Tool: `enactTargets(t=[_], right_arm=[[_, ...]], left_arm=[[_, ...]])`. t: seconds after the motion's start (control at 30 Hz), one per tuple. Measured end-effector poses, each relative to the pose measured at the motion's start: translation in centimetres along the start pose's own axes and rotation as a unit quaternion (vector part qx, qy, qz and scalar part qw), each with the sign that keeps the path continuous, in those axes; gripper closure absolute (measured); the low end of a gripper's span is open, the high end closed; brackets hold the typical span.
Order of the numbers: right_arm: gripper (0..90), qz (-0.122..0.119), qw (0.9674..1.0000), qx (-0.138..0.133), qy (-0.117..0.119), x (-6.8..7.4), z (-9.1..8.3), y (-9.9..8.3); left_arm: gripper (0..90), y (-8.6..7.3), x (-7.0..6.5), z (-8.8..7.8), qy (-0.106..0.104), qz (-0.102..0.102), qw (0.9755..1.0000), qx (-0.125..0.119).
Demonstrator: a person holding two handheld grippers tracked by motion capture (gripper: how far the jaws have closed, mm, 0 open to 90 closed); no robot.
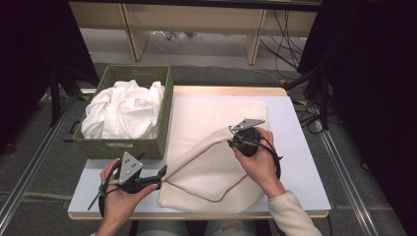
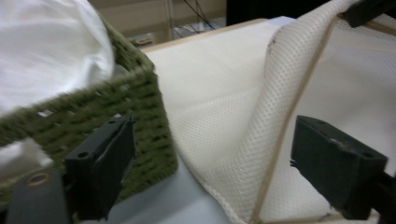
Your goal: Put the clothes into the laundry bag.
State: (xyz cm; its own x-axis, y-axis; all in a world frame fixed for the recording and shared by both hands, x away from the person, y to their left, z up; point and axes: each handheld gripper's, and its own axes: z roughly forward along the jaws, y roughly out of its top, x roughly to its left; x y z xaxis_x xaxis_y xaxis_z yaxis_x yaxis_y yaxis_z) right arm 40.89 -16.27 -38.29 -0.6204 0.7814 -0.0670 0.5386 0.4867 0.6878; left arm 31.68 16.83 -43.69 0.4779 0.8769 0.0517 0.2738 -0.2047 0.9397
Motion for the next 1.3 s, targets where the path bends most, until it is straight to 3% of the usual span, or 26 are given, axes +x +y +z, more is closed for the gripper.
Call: enactTargets(t=[0.1,0.2,0.23,0.27,0.3,0.53,0.6,0.63,0.77,0.9,1.13,1.2,1.3], right_arm=[[83.3,0.0,0.9999,-0.011,-0.003,0.0,0.0,0.5],[83.2,-0.001,0.9999,-0.013,-0.002,0.1,-0.1,0.8],[83.2,0.015,0.9998,-0.01,-0.001,0.3,-0.1,0.9],[83.3,-0.002,0.9999,-0.014,-0.001,0.1,0.0,0.9],[83.3,-0.002,0.9999,-0.014,-0.001,0.1,0.0,0.9],[83.3,-0.007,0.9999,-0.014,-0.002,0.3,-0.1,0.9],[83.2,0.016,0.9998,-0.008,0.001,0.6,0.0,0.8],[83.2,-0.003,1.0,-0.009,0.001,0.4,0.0,0.8],[83.1,-0.01,0.9999,-0.011,-0.001,0.2,0.0,0.8],[83.1,0.007,1.0,-0.006,0.001,0.3,0.0,0.7],[83.1,0.003,1.0,-0.005,-0.004,0.2,0.0,0.7],[83.2,0.015,0.9999,-0.005,-0.005,0.3,0.1,0.7],[83.1,0.015,0.9999,-0.004,-0.005,0.3,0.1,0.6]], left_arm=[[7.5,1.2,0.3,-0.4,0.023,0.003,0.9996,-0.013],[7.0,2.5,0.7,-0.6,0.033,0.007,0.9991,-0.025],[6.5,2.9,1.0,-0.5,0.038,0.011,0.9989,-0.025],[6.4,3.3,1.3,-0.3,0.042,0.011,0.9987,-0.025],[6.2,3.3,1.3,-0.3,0.042,0.011,0.9987,-0.025],[3.3,6.2,5.2,2.4,0.092,-0.001,0.9956,0.012],[2.7,7.1,6.7,3.5,0.102,-0.005,0.9944,0.028],[1.9,7.4,7.3,3.9,0.103,-0.009,0.9941,0.035],[1.4,8.8,10.3,5.9,0.119,-0.024,0.9903,0.069],[1.4,9.9,12.8,7.9,0.116,-0.055,0.9876,0.09],[0.1,11.2,15.7,11.7,0.126,-0.056,0.9807,0.139],[0.0,10.9,16.4,12.6,0.122,-0.05,0.9766,0.17],[0.0,10.1,17.2,13.9,0.13,-0.057,0.9694,0.2]])
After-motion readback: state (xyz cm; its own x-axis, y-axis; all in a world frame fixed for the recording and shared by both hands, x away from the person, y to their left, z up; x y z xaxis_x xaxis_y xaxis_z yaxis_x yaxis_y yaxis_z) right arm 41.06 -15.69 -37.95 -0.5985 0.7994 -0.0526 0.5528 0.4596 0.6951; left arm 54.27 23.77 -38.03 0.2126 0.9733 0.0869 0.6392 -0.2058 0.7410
